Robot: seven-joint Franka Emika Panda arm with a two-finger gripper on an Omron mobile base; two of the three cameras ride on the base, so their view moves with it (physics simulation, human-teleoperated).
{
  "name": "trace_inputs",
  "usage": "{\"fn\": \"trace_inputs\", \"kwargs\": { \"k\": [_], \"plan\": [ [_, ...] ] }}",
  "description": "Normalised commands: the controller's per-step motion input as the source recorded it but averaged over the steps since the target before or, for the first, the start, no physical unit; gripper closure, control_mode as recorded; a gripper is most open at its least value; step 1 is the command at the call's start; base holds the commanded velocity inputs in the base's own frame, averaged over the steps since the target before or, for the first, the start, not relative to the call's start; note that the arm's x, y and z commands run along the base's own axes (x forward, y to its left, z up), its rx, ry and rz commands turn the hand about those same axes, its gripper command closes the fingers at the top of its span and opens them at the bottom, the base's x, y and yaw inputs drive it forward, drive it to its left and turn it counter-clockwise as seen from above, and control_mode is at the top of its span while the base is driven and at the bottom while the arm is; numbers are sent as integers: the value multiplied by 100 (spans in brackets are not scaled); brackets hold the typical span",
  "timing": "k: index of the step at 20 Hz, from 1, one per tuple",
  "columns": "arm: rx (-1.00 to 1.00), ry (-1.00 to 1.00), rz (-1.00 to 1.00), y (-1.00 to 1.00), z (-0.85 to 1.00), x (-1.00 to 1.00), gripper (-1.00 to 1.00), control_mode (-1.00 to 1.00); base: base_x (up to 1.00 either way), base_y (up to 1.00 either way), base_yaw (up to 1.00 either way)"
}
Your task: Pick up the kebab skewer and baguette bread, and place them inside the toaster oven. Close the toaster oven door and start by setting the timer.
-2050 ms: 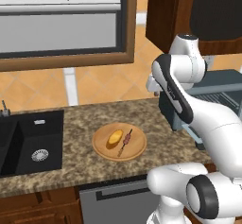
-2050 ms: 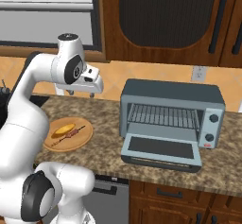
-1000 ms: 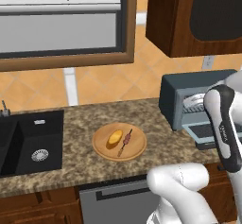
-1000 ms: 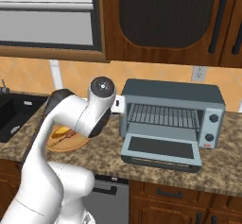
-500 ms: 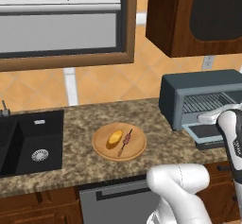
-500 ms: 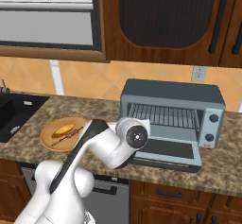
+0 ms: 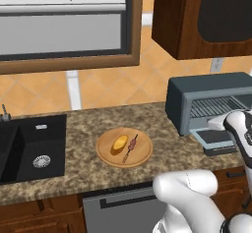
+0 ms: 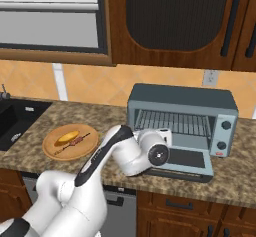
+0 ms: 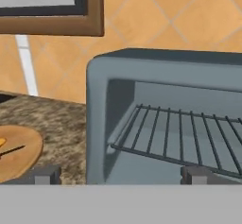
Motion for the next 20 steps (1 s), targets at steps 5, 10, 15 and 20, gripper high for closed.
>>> {"fn": "trace_inputs", "kwargs": {
  "k": [5, 10, 15, 20],
  "plan": [
    [-4, -3, 0, -12, -9, 58, -100, -100, 0, 0, 0],
    [0, -8, 0, -25, -7, 47, -100, -100, 0, 0, 0],
    [0, -9, -1, -33, -7, 13, -100, -100, 0, 0, 0],
    [0, -3, -5, -15, -9, 19, -100, -100, 0, 0, 0]
  ]
}}
